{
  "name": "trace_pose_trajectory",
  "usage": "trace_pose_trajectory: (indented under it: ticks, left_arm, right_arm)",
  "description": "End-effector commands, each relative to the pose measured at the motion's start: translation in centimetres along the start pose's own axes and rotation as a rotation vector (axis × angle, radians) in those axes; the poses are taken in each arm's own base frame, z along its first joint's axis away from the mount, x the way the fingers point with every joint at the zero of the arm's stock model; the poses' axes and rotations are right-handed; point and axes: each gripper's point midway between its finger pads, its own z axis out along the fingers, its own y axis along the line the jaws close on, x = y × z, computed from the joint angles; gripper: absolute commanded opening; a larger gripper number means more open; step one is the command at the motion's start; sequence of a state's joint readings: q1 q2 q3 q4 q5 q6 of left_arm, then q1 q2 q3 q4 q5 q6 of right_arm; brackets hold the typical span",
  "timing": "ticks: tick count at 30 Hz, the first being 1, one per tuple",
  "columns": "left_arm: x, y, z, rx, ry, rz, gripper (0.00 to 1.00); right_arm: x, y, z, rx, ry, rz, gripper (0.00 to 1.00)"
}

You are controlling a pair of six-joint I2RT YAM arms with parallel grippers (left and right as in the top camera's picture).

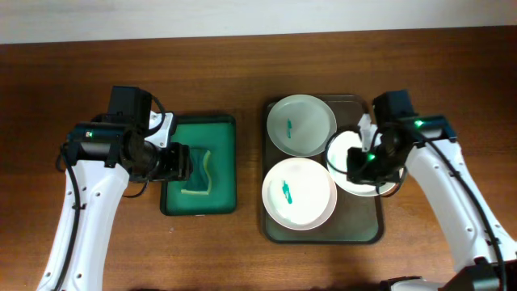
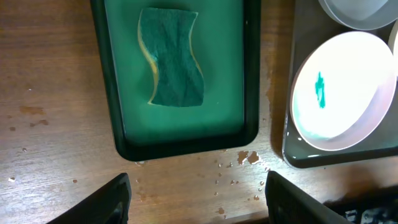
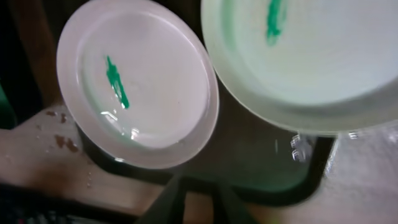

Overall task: Clean dirty plates on tray and stack at the side
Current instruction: 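Move left gripper to the sponge and right gripper to the right plate, then grasp the green sponge with the left gripper and lift it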

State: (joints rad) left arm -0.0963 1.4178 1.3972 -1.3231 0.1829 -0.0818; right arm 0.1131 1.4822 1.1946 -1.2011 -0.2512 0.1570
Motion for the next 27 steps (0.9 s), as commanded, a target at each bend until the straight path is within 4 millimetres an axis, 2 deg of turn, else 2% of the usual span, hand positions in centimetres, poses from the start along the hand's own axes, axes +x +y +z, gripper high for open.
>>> trace_pose_trajectory:
  ticks: [1,5,10,16,24,27]
  left_arm:
    - [-0.3,0.0,-0.4,-0.005,-0.017,0.013,0.67]
    - [-0.3,0.0,-0.3,-0.006,-0.015,0.013,0.66]
    - [-0.3,0.0,-0.3,-0.005,-0.018,0.014,0.66]
    - [-0.3,0.0,-0.3,-0.005,-0.018,0.013,0.64]
    - [-0.3,0.0,-0.3,-0.005,-0.017,0.013,0.63]
    - [-0.2,0.0,-0.3,-0.006,-0.014,0.013,0.63]
  right_arm:
    - [0.4,0.6,2.3,0.027,-0.002,-0.059,0.19]
    - [0.3,-0.4,5.9,0.118,-0.062,-0.042,0.19]
    - [0.3,-0.9,7.9,0.11,-0.092,-0.048,0.14]
    - [0.4,-1.4,9.6,0.101,-0.125,-0.035,0.14]
    - [0.0,-1.6,9.8,0.11,-0.147,-0.038,0.13]
    - [0.1,-1.8,10.5,0.115,-0.13,-0.035,0.13]
